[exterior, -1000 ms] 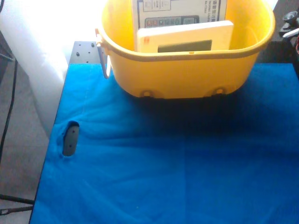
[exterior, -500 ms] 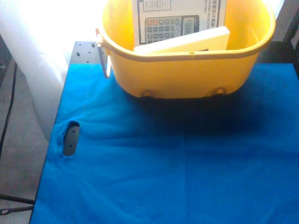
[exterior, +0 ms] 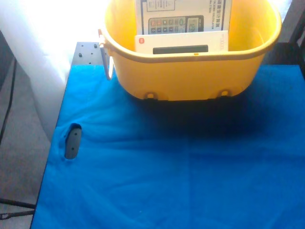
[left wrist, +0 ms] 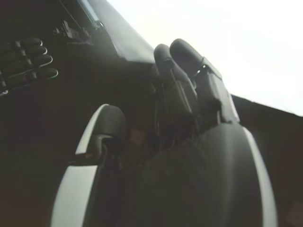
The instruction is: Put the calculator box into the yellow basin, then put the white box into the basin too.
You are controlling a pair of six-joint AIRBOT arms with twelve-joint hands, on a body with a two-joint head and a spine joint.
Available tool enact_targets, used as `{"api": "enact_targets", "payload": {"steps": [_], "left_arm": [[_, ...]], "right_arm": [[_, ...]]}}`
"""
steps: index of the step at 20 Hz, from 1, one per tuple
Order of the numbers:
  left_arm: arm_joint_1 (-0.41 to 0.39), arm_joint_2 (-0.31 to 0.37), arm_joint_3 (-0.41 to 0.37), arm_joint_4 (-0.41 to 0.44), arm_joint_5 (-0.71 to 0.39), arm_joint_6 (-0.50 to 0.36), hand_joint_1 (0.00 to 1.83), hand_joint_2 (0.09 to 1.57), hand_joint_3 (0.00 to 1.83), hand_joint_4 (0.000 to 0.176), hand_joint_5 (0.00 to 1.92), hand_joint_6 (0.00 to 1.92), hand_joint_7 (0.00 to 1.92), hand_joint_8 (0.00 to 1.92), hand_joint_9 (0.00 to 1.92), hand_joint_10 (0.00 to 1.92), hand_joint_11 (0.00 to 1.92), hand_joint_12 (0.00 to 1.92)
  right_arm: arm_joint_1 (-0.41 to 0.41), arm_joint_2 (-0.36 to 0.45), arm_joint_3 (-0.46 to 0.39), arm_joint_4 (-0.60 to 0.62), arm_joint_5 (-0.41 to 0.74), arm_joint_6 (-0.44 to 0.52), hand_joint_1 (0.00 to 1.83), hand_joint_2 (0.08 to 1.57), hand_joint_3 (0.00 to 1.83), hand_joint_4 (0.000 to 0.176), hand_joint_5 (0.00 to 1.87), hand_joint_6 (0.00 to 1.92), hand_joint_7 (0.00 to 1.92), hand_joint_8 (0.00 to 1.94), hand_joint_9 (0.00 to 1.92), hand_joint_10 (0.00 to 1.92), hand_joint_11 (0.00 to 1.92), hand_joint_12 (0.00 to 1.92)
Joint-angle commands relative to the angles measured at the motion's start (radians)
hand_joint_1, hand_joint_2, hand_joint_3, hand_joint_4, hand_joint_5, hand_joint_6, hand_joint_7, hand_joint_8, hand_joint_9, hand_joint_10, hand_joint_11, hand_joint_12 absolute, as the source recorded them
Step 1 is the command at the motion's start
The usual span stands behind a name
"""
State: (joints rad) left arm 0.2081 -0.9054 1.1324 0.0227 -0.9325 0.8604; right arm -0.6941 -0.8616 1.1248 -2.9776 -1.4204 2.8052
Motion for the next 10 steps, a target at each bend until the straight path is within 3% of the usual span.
{"api": "enact_targets", "payload": {"steps": [1,4,7,10], "left_arm": [[0.005,0.011,-0.008,-0.011,-0.175,-0.024,0.36,1.55,0.01,0.0,0.28,0.0,0.46,0.0,0.58,0.07,0.16,1.36],[0.087,0.052,-0.056,-0.02,-0.301,-0.04,0.36,1.55,0.01,0.0,0.28,0.0,0.46,0.0,0.58,0.07,0.16,1.36],[0.152,0.066,-0.099,-0.019,-0.4,-0.039,0.36,1.55,0.01,0.0,0.28,0.0,0.46,0.0,0.58,0.07,0.16,1.36],[0.247,0.084,-0.127,-0.042,-0.515,-0.039,0.36,1.55,0.01,0.0,0.28,0.0,0.46,0.0,0.58,0.07,0.17,1.36]], "right_arm": [[0.006,0.005,-0.003,-0.034,-0.143,0.008,0.9,0.84,0.0,0.076,0.0,0.0,0.0,0.0,0.0,0.0,0.0,0.0],[-0.037,0.005,-0.034,-0.034,-0.191,0.009,0.9,0.84,0.0,0.076,0.0,0.0,0.0,0.0,0.0,0.0,0.0,0.0],[-0.173,0.028,-0.092,0.033,-0.342,0.009,0.9,0.84,0.0,0.076,0.0,0.0,0.0,0.0,0.0,0.0,0.0,0.0],[-0.217,0.023,-0.112,0.05,-0.342,0.008,0.9,0.84,0.0,0.076,0.0,0.0,0.0,0.0,0.0,0.0,0.0,0.0]]}}
